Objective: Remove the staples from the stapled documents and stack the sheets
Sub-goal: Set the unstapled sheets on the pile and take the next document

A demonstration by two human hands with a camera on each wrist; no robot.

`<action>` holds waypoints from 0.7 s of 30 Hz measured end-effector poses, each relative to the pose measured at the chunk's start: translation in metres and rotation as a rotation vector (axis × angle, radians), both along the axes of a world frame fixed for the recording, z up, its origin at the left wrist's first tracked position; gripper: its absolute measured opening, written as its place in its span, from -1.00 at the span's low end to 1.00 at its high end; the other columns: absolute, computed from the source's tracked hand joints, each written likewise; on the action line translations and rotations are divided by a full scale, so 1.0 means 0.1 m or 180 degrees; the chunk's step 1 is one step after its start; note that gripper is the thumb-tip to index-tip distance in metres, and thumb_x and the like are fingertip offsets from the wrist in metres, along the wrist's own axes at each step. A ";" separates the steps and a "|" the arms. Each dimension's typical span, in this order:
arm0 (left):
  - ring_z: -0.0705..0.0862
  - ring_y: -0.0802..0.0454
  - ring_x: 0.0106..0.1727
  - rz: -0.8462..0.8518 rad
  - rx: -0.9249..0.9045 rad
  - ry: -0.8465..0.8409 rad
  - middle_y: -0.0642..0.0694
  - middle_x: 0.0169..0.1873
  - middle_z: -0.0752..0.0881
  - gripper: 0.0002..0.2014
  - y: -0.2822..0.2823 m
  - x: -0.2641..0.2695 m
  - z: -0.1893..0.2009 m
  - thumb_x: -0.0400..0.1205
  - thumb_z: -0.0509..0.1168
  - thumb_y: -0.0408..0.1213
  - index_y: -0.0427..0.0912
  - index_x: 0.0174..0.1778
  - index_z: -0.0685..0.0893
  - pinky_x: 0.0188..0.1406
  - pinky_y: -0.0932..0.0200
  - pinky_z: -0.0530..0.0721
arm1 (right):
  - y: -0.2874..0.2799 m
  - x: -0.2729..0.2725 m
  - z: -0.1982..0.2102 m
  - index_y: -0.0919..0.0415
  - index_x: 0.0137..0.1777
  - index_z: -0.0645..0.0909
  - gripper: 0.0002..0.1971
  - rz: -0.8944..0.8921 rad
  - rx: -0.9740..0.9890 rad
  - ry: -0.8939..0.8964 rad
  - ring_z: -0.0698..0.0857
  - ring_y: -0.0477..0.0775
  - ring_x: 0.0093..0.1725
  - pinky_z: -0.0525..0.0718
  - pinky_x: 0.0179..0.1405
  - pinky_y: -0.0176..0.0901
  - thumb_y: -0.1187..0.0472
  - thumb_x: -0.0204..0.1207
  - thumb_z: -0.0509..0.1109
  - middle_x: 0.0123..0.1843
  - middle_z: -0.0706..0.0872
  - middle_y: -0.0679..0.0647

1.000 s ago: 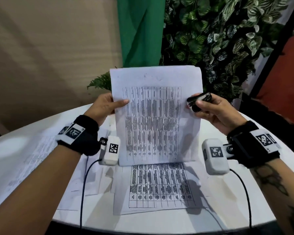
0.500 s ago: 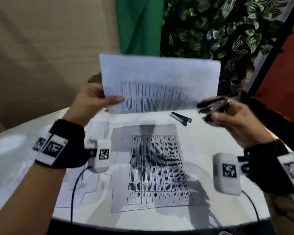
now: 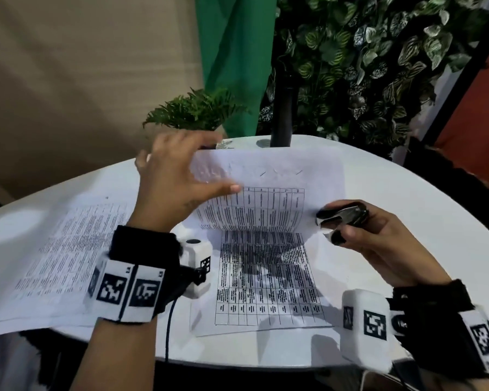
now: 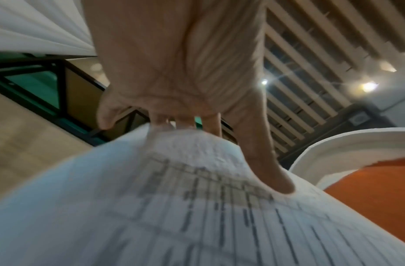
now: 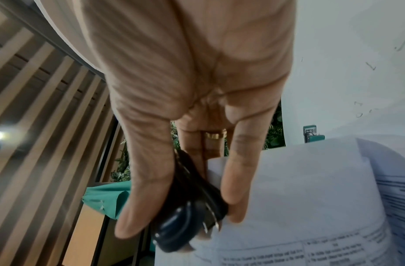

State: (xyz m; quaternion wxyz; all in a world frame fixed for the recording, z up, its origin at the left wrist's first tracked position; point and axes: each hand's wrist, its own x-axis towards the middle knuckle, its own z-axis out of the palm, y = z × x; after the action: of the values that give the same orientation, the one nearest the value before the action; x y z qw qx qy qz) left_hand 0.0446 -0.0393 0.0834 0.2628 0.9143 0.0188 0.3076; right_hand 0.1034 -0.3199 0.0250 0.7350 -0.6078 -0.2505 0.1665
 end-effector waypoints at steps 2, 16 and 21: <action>0.56 0.04 0.21 -0.0049 0.0140 0.0346 0.19 0.00 0.69 -0.31 -0.07 0.05 0.06 0.08 0.26 0.49 0.19 0.05 0.69 0.38 -0.38 0.30 | 0.00 -0.02 0.01 0.05 -0.07 0.79 -0.42 -0.0014 0.0085 0.0024 0.75 -0.03 -0.11 0.69 -0.18 -0.29 -0.13 -0.14 0.75 -0.01 0.81 0.09; 0.58 0.36 -0.47 -0.1555 -0.1121 0.0944 0.21 -0.53 0.68 -0.88 -0.22 0.12 0.22 0.43 0.50 -0.28 -0.01 -0.39 0.73 -0.44 0.50 0.48 | 0.14 -0.17 -0.10 0.06 -0.10 0.79 -0.38 -0.0460 0.0498 0.0432 0.76 -0.06 -0.13 0.64 -0.28 -0.39 -0.16 -0.21 0.75 -0.08 0.82 0.10; 0.60 0.41 -0.49 -0.1642 -0.1197 0.0989 0.23 -0.56 0.70 -0.83 -0.25 0.10 0.22 0.44 0.50 -0.33 0.01 -0.41 0.71 -0.45 0.55 0.47 | 0.24 -0.24 -0.04 -0.04 -0.18 0.79 -0.37 -0.0744 0.0327 0.0256 0.75 -0.13 -0.24 0.61 -0.35 -0.43 -0.25 -0.31 0.72 -0.16 0.83 0.03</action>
State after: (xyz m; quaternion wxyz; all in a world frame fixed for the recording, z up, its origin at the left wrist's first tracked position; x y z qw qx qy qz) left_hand 0.0549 -0.0645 0.1051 0.4896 0.8605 -0.1166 0.0795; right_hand 0.0798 -0.2958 0.0206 0.7890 -0.5872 -0.1565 0.0909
